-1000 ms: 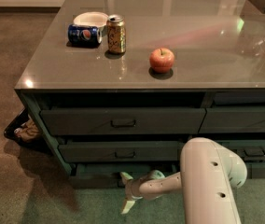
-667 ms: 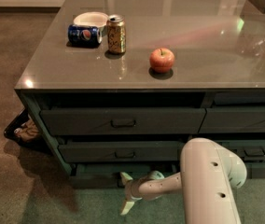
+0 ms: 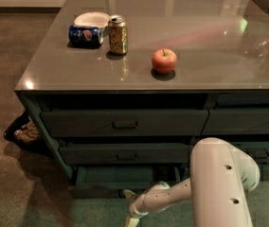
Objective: Open bottom drawer
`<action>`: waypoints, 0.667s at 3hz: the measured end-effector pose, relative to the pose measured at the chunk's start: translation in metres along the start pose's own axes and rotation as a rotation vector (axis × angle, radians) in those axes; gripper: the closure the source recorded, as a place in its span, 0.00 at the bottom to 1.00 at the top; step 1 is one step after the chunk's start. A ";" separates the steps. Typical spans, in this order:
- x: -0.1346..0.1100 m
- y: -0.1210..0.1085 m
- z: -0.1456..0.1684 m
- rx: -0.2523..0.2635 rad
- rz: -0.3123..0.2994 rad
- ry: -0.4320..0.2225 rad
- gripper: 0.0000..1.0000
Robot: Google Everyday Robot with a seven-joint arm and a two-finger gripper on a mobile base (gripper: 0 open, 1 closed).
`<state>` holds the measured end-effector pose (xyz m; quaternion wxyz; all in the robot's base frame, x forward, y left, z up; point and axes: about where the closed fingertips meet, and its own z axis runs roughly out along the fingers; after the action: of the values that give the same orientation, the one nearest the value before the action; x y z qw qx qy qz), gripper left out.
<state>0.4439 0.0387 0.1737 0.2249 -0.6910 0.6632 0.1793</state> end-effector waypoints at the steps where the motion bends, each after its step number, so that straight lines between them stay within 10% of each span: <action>1: 0.000 -0.004 0.000 0.006 -0.001 0.000 0.00; 2: -0.019 -0.030 -0.012 0.060 -0.103 -0.023 0.00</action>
Offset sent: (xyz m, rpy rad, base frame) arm 0.0557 0.0357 0.0664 0.0507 -0.2907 0.1459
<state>0.4718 0.0484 0.1962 0.2619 -0.7149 0.6293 0.1556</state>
